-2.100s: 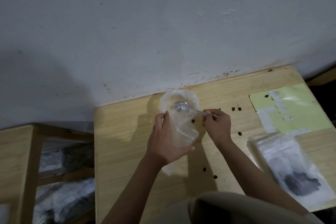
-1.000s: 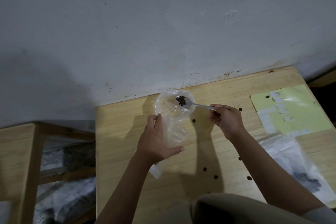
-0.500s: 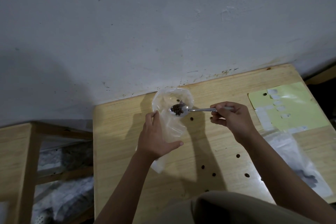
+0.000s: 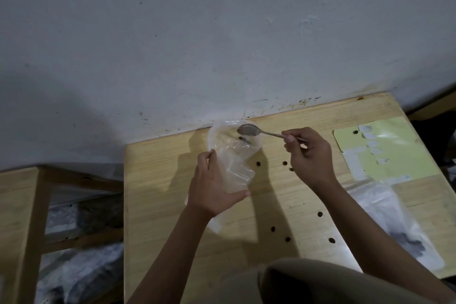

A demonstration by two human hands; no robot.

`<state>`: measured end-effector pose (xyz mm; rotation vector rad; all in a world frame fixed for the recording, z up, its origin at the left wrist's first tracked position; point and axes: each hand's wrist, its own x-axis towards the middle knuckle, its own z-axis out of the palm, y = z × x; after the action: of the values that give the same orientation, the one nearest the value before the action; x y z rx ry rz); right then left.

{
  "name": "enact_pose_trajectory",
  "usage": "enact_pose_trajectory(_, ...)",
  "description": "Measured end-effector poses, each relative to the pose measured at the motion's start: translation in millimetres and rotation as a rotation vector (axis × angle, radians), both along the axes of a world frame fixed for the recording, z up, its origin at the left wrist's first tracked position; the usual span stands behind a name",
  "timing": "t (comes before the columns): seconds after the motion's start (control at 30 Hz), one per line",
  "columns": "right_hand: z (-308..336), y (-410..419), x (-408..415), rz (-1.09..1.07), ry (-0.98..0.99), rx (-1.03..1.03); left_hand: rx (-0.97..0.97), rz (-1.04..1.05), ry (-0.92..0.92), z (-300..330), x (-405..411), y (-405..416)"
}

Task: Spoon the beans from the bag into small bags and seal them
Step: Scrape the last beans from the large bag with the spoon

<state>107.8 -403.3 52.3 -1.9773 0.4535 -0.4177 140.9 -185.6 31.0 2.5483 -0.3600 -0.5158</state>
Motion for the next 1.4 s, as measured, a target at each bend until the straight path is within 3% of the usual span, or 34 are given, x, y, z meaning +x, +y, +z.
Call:
enact_pose_trajectory(0.2, -30.9, 7.0, 8.2, 0.090, 0.004, -0.406, 0.001, -0.003, -0.041, 6.2, -7.7, -4.2)
enact_pose_trajectory(0.37, -29.4, 3.7, 5.3, 0.087, -0.046, -0.550, 0.044, -0.002, -0.063, 6.5, -6.6, 0.3)
enact_pose_trajectory(0.5, -24.8, -2.2, 6.6, 0.258, -0.083, -0.653, 0.019, -0.002, -0.027, 8.3, -2.0, -1.4)
enact_pose_trajectory(0.67, -21.6, -5.6, 20.6, 0.325, 0.007, -0.753, 0.002, -0.040, 0.034, 9.6, -1.0, -6.9)
enact_pose_trajectory(0.83, -5.5, 2.1, 20.6, 0.110, 0.039, -0.477, -0.082, -0.083, 0.187, 11.6, -10.8, -13.0)
enact_pose_trajectory(0.97, -7.1, 5.8, 13.3, -0.088, 0.255, -0.074, -0.135, -0.076, 0.240, 12.6, -16.2, -12.5)
enact_pose_trajectory(1.1, -9.4, 10.0, 10.1, -0.219, 0.242, 0.392, -0.089, -0.070, 0.255, 16.7, -10.4, -11.1)
enact_pose_trajectory(1.27, -20.2, 23.5, 2.8, -0.310, 0.203, 0.525, -0.064, -0.096, 0.225, 21.3, -5.7, -14.4)
enact_pose_trajectory(1.4, -26.2, 30.9, -0.5, -0.419, 0.174, 0.459, -0.070, -0.071, 0.200, 21.7, -7.5, -18.5)
